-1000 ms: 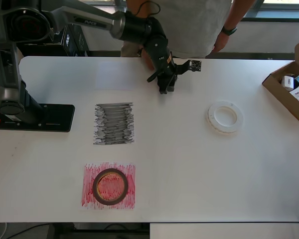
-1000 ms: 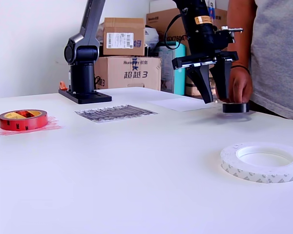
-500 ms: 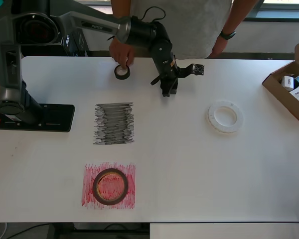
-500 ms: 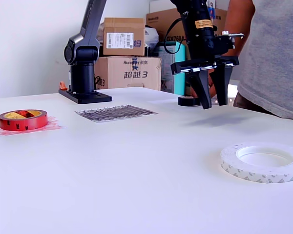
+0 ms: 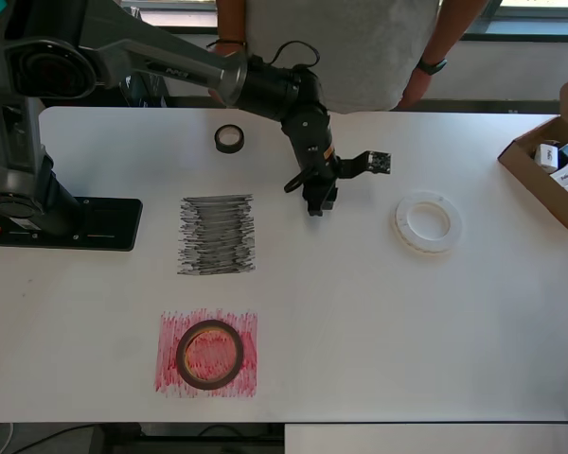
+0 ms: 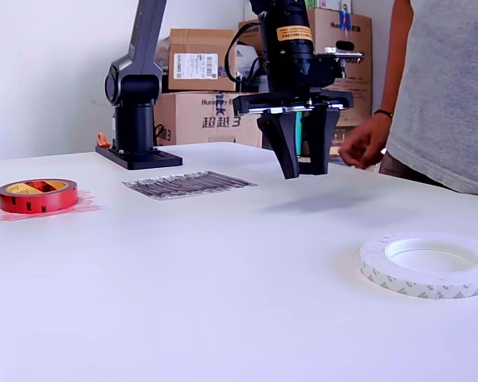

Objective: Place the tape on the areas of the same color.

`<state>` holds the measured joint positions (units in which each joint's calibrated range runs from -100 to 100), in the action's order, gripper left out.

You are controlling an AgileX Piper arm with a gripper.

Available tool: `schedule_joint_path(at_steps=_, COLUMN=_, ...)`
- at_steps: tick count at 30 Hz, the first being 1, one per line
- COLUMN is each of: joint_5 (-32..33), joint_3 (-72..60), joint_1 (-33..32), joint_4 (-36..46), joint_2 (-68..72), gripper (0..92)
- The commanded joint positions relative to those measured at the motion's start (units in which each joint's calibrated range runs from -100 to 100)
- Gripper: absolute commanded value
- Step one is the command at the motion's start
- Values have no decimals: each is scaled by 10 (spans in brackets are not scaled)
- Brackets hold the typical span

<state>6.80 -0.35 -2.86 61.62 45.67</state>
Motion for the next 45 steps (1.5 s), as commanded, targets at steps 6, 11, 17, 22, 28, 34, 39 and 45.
schedule_joint_path(at_steps=6, joint_5=-77, joint_3=158, joint_1=-61, joint_4=3, joint_2=-160, gripper=455)
schedule_joint_path(at_steps=11, joint_5=-99, joint_3=237, joint_1=-105, joint_4=3, joint_2=-225, gripper=455)
schedule_joint_path(at_steps=17, joint_5=-125, joint_3=297, joint_1=-157, joint_4=3, joint_2=-288, gripper=455)
schedule_joint_path(at_steps=22, joint_5=-125, joint_3=338, joint_1=-193, joint_4=3, joint_2=-339, gripper=455)
schedule_joint_path(at_steps=28, joint_5=-117, joint_3=358, joint_1=-222, joint_4=-5, joint_2=-343, gripper=455)
schedule_joint_path(at_steps=34, joint_5=-65, joint_3=359, joint_1=-227, joint_4=-41, joint_2=-330, gripper=455)
schedule_joint_path(at_steps=39, joint_5=-43, joint_3=353, joint_1=-227, joint_4=-48, joint_2=-305, gripper=455)
schedule_joint_path(at_steps=45, joint_5=-19, joint_3=352, joint_1=-226, joint_4=-75, joint_2=-284, gripper=455)
